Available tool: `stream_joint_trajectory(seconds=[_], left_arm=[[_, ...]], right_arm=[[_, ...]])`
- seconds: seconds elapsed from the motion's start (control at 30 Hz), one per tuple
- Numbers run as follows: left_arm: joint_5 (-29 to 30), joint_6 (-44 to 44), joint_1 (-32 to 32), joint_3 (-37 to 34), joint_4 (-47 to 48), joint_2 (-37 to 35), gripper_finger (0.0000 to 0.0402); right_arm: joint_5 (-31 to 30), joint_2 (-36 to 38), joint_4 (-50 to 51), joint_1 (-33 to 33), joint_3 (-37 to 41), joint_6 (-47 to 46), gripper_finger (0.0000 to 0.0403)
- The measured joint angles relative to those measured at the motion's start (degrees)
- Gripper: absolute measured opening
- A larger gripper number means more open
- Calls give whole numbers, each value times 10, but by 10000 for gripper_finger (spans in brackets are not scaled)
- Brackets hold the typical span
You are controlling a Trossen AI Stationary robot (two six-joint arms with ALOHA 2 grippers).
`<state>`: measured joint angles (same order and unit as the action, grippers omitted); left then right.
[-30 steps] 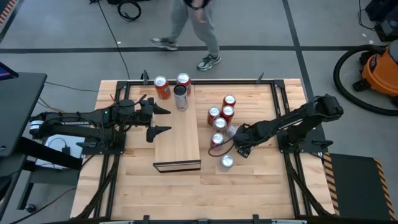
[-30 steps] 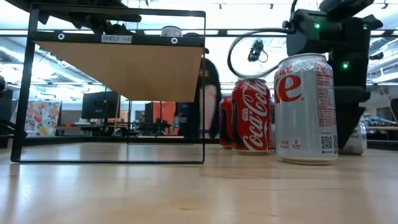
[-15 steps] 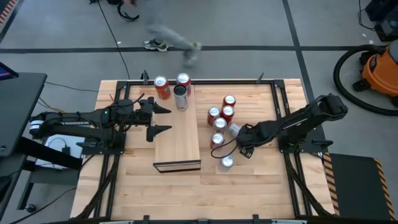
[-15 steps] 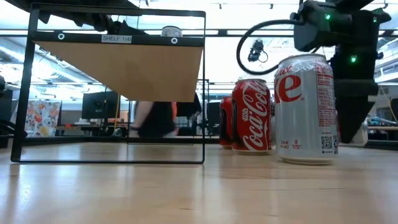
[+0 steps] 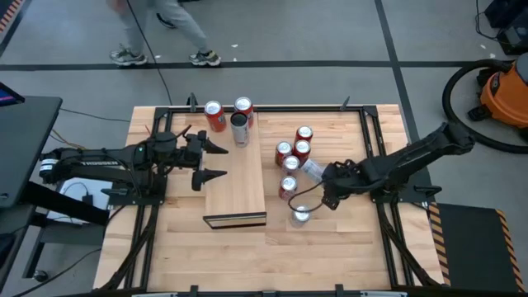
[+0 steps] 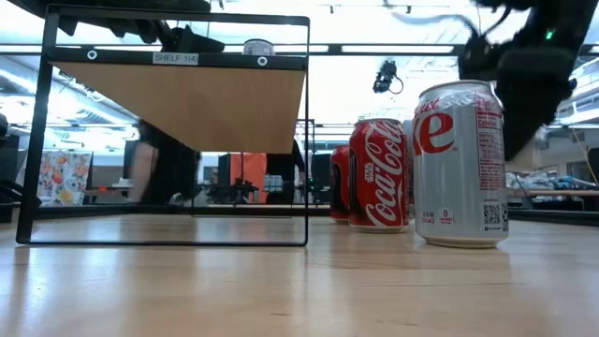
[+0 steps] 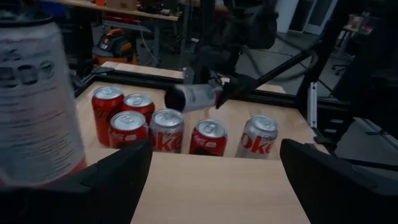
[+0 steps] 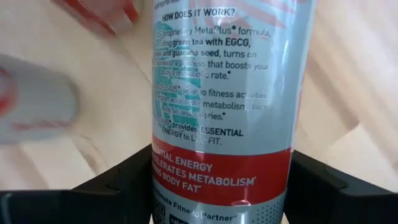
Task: Place canned beverage on shelf
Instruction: Put the white-pink soda can on the shelf and align it with the other white-pink soda can
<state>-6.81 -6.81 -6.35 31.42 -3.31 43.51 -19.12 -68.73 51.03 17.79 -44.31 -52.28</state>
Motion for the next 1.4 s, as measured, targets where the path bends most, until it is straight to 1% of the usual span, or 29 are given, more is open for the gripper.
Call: stream_joint_trajectory(seconds=[0.1, 0.2, 0.33, 0.5, 0.63, 0.8, 0.87, 0.97, 1.03, 1.17, 1.27, 1.4], left_arm=[[-1, 4, 11, 0, -24, 11, 366], [0, 5, 24, 0, -59, 29, 366], [1, 15, 41, 0, -99, 58, 366], [25, 36, 62, 0, -162, 91, 366], [80, 52, 86, 1, -189, 109, 366], [177, 66, 124, 15, -203, 139, 366], [198, 70, 136, 29, -216, 155, 366], [204, 104, 147, 39, -250, 179, 366], [204, 128, 150, 44, -276, 195, 366], [205, 162, 150, 60, -297, 214, 367], [198, 177, 150, 78, -297, 227, 367], [194, 185, 149, 105, -298, 246, 367]], right_arm=[[-79, 14, -24, 30, -11, 19, 275], [-149, 17, -97, 49, -13, 66, 276], [-191, 13, -191, 51, -13, 141, 276], [-246, 2, -359, 51, -13, 278, 277], [-266, -24, -507, 51, -13, 402, 277], [-267, -83, -695, 49, -13, 551, 278], [-277, -108, -768, 49, -13, 609, 278], [-285, -144, -866, 45, -13, 679, 278], [-285, -165, -916, 39, -13, 704, 278], [-283, -191, -988, 27, -13, 727, 278], [-275, -208, -1024, 16, -13, 733, 278], [-242, -228, -1054, -5, -13, 732, 278]])
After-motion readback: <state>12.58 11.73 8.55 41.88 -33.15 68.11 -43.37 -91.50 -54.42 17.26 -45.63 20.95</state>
